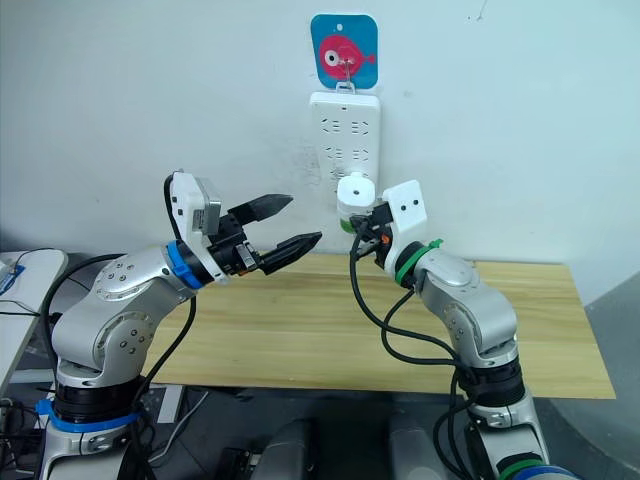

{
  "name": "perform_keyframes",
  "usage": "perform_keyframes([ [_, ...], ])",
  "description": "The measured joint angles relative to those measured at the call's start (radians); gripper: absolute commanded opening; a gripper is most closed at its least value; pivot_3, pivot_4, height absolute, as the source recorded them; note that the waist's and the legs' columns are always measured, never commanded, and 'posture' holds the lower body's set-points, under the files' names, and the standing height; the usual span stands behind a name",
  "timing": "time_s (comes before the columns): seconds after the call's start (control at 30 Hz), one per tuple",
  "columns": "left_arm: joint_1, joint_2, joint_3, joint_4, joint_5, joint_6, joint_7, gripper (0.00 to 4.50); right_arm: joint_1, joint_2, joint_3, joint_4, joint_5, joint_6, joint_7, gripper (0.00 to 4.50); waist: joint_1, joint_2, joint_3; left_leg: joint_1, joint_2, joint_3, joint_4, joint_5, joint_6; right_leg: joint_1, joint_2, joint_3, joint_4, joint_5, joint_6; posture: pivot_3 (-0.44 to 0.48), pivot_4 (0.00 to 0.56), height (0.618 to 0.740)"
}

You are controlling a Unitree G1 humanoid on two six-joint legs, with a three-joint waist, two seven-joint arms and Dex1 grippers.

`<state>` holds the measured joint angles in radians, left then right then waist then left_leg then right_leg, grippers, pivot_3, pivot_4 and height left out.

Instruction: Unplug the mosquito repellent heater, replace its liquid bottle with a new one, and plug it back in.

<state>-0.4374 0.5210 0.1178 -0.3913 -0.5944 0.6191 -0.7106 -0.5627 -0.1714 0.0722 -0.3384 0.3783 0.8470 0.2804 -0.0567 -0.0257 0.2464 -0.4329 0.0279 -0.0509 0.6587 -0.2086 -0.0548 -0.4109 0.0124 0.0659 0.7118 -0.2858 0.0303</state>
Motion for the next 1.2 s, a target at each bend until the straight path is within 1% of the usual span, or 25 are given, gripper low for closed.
perform_keyframes([
  [0.1, 0.000, 0.000, 0.000, 0.001, 0.000, -0.001, 0.000, 4.50, 0.000, 0.005, -0.006, 0.000, 0.005, 0.003, -0.001, 0.03, 0.000, 0.000, 0.000, 0.000, 0.000, 0.000, 0.000, 0.000, 0.000, 0.000, 0.000, 0.000, 0.000, 0.000, 0.000, -0.017, 0.182, 0.740],
  [0.17, 0.000, 0.005, -0.001, 0.001, 0.000, -0.001, -0.005, 4.50, 0.001, -0.015, -0.019, -0.006, 0.039, 0.027, 0.024, 0.03, 0.000, 0.000, 0.000, 0.000, 0.000, 0.000, 0.000, 0.000, 0.000, 0.000, 0.000, 0.000, 0.000, 0.000, 0.000, -0.018, 0.182, 0.740],
  [0.2, 0.001, 0.017, -0.003, 0.002, 0.001, -0.001, -0.012, 4.50, 0.014, -0.078, -0.015, -0.034, 0.079, 0.054, 0.089, 0.03, 0.000, 0.000, 0.000, 0.000, 0.000, 0.000, -0.001, 0.000, 0.000, 0.000, 0.000, 0.000, -0.001, 0.000, 0.000, -0.018, 0.181, 0.740],
  [0.27, 0.007, 0.043, 0.000, 0.014, 0.003, -0.001, -0.024, 4.50, 0.053, -0.161, -0.013, -0.084, 0.142, 0.089, 0.186, 0.03, 0.000, 0.000, 0.000, 0.000, 0.000, 0.000, -0.002, 0.000, 0.000, 0.001, 0.000, -0.001, -0.003, 0.000, 0.000, -0.013, 0.179, 0.740],
  [0.37, 0.012, 0.080, 0.003, 0.052, 0.008, -0.007, -0.045, 4.50, 0.083, -0.256, -0.022, -0.115, 0.227, 0.126, 0.297, 0.03, 0.002, 0.000, 0.000, 0.000, 0.000, 0.000, -0.007, 0.000, 0.000, 0.000, 0.000, -0.001, -0.007, 0.000, 0.000, -0.009, 0.177, 0.740],
  [0.43, 0.014, 0.123, 0.004, 0.089, 0.014, -0.008, -0.069, 4.50, 0.084, -0.336, -0.057, -0.117, 0.271, 0.132, 0.365, 0.03, 0.001, 0.000, 0.000, 0.001, 0.000, 0.001, -0.010, 0.000, 0.000, 0.000, 0.000, -0.001, -0.009, 0.000, 0.000, -0.008, 0.175, 0.740],
  [0.53, 0.030, 0.242, 0.010, 0.162, 0.045, 0.003, -0.113, 4.50, 0.084, -0.472, -0.128, -0.090, 0.292, 0.111, 0.464, 0.54, 0.000, 0.000, 0.000, 0.001, -0.001, 0.001, -0.013, 0.000, 0.000, 0.000, 0.002, -0.001, -0.014, 0.001, -0.001, 0.003, 0.172, 0.740],
  [0.57, 0.035, 0.275, 0.019, 0.191, 0.056, 0.004, -0.125, 4.50, 0.084, -0.505, -0.154, -0.069, 0.291, 0.093, 0.489, 0.83, 0.000, 0.000, 0.000, 0.001, -0.001, 0.001, -0.013, 0.000, 0.000, 0.000, 0.002, -0.001, -0.014, 0.001, -0.002, 0.006, 0.171, 0.740],
  [0.63, 0.040, 0.349, 0.038, 0.266, 0.076, -0.006, -0.170, 4.50, 0.085, -0.585, -0.204, -0.008, 0.288, 0.053, 0.542, 1.58, 0.002, 0.000, 0.000, 0.001, 0.000, 0.001, -0.014, 0.000, 0.000, 0.000, 0.002, -0.002, -0.015, 0.000, -0.002, 0.006, 0.168, 0.740],
  [0.7, 0.041, 0.409, 0.059, 0.344, 0.101, -0.050, -0.213, 4.50, 0.108, -0.663, -0.246, 0.043, 0.270, 0.013, 0.586, 2.28, 0.005, 0.000, 0.000, 0.001, 0.000, 0.001, -0.014, 0.000, 0.000, 0.000, 0.002, -0.002, -0.015, 0.000, -0.002, 0.005, 0.166, 0.740],
  [0.73, 0.045, 0.432, 0.078, 0.382, 0.116, -0.074, -0.226, 4.50, 0.123, -0.698, -0.265, 0.071, 0.260, -0.003, 0.604, 2.54, 0.007, 0.000, 0.000, 0.001, 0.000, 0.001, -0.014, 0.000, 0.000, 0.000, 0.002, -0.002, -0.016, 0.000, -0.003, 0.003, 0.164, 0.740],
  [0.8, 0.045, 0.462, 0.099, 0.466, 0.149, -0.136, -0.255, 4.50, 0.152, -0.759, -0.297, 0.129, 0.236, -0.039, 0.644, 3.31, 0.009, 0.000, 0.000, 0.001, 0.000, 0.002, -0.014, 0.000, 0.000, 0.000, 0.000, -0.001, -0.016, 0.000, -0.003, -0.003, 0.156, 0.740],
  [0.87, 0.039, 0.464, 0.103, 0.522, 0.166, -0.176, -0.275, 4.50, 0.158, -0.786, -0.306, 0.162, 0.226, -0.067, 0.668, 4.09, 0.009, 0.000, 0.000, 0.001, 0.000, 0.003, -0.014, 0.000, 0.000, 0.000, 0.000, 0.000, -0.015, 0.000, -0.002, -0.007, 0.154, 0.740],
  [0.9, 0.031, 0.464, 0.102, 0.555, 0.175, -0.195, -0.287, 4.50, 0.158, -0.800, -0.312, 0.178, 0.220, -0.081, 0.679, 4.38, 0.008, 0.000, 0.000, 0.001, 0.000, 0.003, -0.013, 0.000, 0.000, 0.000, 0.000, 0.000, -0.015, 0.000, -0.002, -0.008, 0.152, 0.740],
  [0.93, 0.024, 0.463, 0.102, 0.576, 0.181, -0.207, -0.293, 4.50, 0.158, -0.807, -0.321, 0.189, 0.212, -0.094, 0.681, 4.45, 0.008, 0.000, 0.000, 0.001, 0.000, 0.003, -0.013, 0.000, 0.000, 0.000, 0.000, 0.000, -0.015, 0.000, -0.002, -0.008, 0.152, 0.740],
  [1.0, -0.002, 0.462, 0.101, 0.605, 0.187, -0.219, -0.306, 4.50, 0.158, -0.810, -0.327, 0.198, 0.197, -0.115, 0.679, 4.45, 0.008, 0.000, 0.000, 0.001, 0.000, 0.003, -0.013, 0.000, 0.000, 0.000, 0.000, -0.001, -0.015, 0.000, -0.002, -0.008, 0.147, 0.740],
  [1.2, -0.041, 0.442, 0.084, 0.619, 0.202, -0.254, -0.321, 4.50, 0.183, -0.801, -0.324, 0.190, 0.193, -0.119, 0.679, 4.45, 0.008, 0.000, 0.000, 0.001, 0.001, 0.003, -0.014, 0.000, 0.000, 0.000, 0.000, -0.001, -0.014, 0.000, -0.002, -0.007, 0.147, 0.740],
])
